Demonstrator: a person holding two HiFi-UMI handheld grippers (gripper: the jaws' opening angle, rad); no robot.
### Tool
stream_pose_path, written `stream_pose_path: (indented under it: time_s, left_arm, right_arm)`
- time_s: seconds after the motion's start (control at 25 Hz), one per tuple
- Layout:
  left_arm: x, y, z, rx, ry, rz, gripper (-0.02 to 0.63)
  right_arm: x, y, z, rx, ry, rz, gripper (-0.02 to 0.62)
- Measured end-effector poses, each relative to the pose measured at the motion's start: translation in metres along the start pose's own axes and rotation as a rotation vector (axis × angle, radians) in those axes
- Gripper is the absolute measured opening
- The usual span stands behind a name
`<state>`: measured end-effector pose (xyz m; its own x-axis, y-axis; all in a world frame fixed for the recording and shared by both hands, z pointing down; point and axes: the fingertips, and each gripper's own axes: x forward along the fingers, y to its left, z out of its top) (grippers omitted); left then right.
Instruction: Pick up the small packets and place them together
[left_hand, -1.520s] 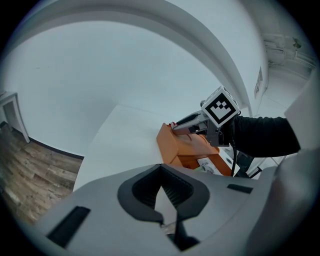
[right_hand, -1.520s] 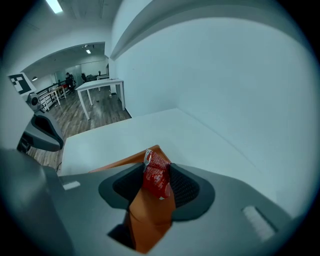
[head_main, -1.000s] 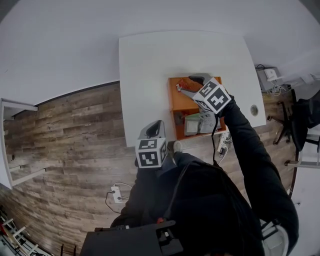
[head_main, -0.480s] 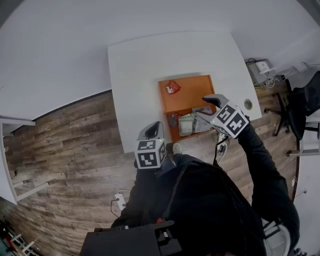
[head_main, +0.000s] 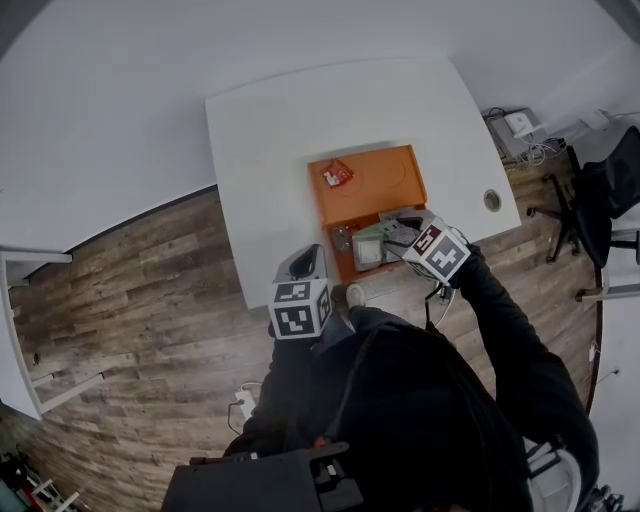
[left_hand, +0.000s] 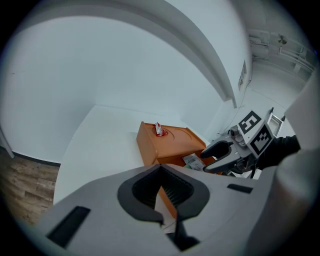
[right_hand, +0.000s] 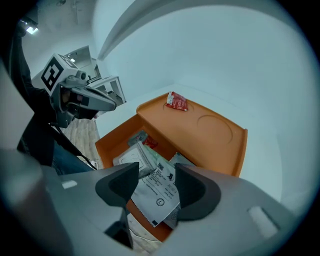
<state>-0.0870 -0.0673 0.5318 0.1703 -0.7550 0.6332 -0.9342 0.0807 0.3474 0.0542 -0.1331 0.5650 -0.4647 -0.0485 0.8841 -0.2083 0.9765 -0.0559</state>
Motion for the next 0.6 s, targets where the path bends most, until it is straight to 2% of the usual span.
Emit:
stream_pose_path:
  time_s: [0.32,0.6]
  left_arm:
    - [-0.005,0.008,-0.005,-0.018,0.002,0.021,-0.003]
    - [-0.008,0.013,-0.008,-0.028,0.002,0.030,-0.003]
  right_arm:
    - [0.025,0.001,-0.019,0.029,0.088,0.000,0.218]
    - [0.031,-0.001,-0.025,0.059,0.111,-0.030,0.196]
